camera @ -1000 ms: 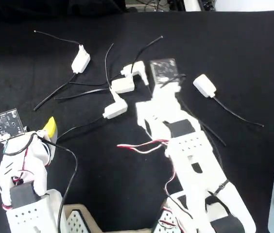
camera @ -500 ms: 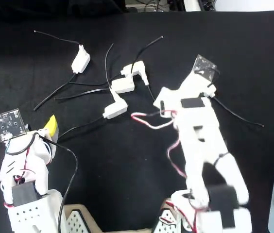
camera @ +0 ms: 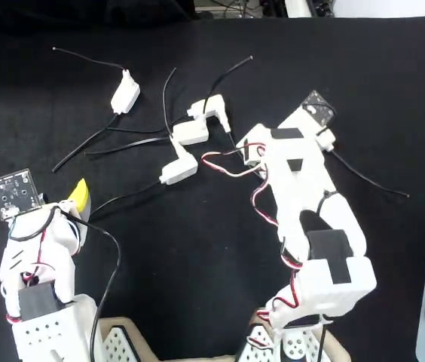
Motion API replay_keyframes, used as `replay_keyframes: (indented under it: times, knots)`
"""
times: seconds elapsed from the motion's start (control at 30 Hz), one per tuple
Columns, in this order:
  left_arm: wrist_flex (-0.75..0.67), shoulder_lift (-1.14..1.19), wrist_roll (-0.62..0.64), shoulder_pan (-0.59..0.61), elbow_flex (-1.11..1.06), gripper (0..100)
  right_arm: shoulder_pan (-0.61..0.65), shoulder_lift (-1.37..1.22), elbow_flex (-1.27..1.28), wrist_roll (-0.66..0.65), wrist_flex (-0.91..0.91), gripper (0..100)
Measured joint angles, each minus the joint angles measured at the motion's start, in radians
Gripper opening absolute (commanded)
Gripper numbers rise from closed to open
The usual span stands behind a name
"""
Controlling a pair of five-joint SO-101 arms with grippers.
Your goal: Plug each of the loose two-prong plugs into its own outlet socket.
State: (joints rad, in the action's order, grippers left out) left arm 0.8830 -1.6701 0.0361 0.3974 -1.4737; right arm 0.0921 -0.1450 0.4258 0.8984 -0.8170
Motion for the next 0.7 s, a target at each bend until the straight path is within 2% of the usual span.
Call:
replay_keyframes:
  times: [0.47,0.7]
  knots:
    - [0.0,0.0,0.0,0.0,0.0,27,-0.049,-0.017,-0.002,0.026,0.064,25.7]
    - [0.0,0.0,0.0,0.0,0.0,27,-0.052,-0.087,-0.028,0.026,0.087,11.6]
